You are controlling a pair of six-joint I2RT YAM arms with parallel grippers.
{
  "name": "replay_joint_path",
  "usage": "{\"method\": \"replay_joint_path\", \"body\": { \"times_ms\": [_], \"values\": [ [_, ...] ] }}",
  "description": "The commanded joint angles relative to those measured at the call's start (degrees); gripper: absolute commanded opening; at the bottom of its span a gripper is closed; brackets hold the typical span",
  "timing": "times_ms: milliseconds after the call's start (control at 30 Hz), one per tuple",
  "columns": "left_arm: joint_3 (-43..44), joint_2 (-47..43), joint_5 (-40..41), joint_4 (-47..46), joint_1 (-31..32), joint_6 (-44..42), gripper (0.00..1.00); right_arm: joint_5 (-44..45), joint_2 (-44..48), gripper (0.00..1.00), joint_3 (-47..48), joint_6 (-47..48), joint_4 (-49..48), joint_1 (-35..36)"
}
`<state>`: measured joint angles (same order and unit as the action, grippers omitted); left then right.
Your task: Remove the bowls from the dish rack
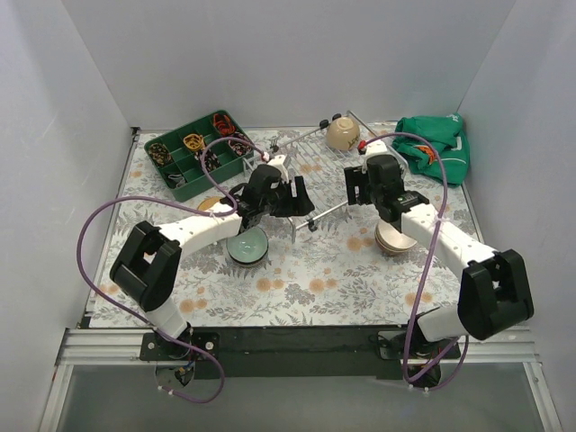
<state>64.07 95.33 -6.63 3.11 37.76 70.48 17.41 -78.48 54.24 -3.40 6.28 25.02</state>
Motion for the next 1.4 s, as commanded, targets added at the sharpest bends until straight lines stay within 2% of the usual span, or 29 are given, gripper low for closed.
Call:
{"method": "replay_joint_path", "body": {
  "times_ms": [0,233,400,633,867,1067,1367],
  "values": [
    [-4.5,-0.5,1.3,-1.6,1.4,2.1,0.68,-0.6,-4.0,0.86,7.5,3.2,-4.3,-0.5],
    [-11.8,-2.4,0.8,-2.8,2.4,4.8,0.66,1.8,-13.0,0.86,17.3,12.0,-5.8,-0.7],
    [-15.4,-3.8,1.2,-2.8,2.5,5.2,0.66,3.0,-20.7,0.87,24.1,22.9,-9.9,-0.7],
    [-18.2,-5.2,1.2,-2.3,2.6,6.1,0.66,5.6,-33.8,0.9,33.6,36.0,-12.3,0.3],
    [-19.9,-6.3,1.1,-1.5,2.6,6.6,0.66,12.7,-44.6,0.95,41.5,47.0,-16.0,2.3],
    [-20.2,-6.9,0.6,-1.0,2.6,7.0,0.66,14.1,-50.9,0.98,46.8,50.8,-18.2,2.8],
    [-20.7,-7.2,-0.3,-0.8,2.7,7.3,0.66,16.6,-57.2,0.99,49.6,54.5,-21.1,3.4]
  ]
}}
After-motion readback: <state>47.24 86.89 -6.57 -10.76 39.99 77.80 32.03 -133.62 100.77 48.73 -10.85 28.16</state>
